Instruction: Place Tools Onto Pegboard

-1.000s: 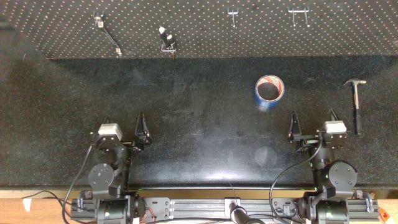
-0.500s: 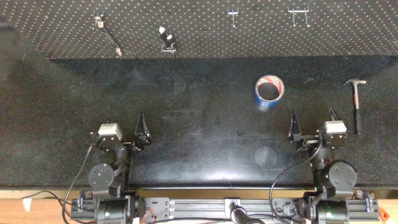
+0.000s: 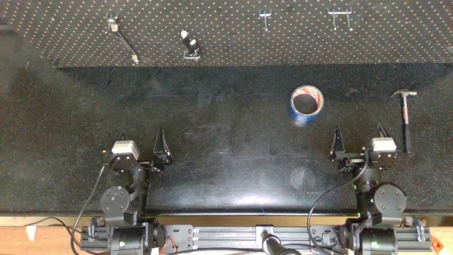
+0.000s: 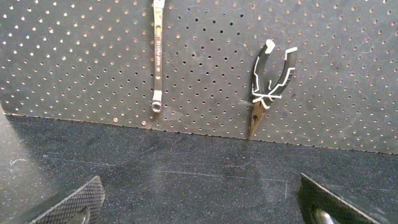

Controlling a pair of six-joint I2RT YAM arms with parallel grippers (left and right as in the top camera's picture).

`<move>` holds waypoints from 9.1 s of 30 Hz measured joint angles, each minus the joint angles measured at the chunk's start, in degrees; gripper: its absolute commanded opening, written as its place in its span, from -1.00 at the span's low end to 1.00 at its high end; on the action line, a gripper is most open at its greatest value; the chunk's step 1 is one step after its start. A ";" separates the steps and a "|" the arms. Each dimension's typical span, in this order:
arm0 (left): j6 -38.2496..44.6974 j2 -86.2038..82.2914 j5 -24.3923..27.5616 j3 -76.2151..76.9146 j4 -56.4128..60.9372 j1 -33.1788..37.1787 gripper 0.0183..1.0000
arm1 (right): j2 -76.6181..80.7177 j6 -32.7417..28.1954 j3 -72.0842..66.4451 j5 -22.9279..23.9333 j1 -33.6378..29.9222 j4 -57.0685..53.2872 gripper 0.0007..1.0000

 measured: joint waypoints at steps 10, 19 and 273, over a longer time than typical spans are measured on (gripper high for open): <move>0.02 0.00 0.02 0.00 0.00 0.00 0.99 | 4.63 1.55 1.42 -0.44 0.28 0.57 0.97; 0.02 -0.22 0.02 0.00 0.00 0.00 0.99 | 41.66 8.46 33.86 -2.60 5.99 -17.88 0.97; 0.00 -0.26 0.02 0.00 -0.02 0.00 0.99 | 104.39 -42.03 68.02 3.80 -30.10 -51.84 0.92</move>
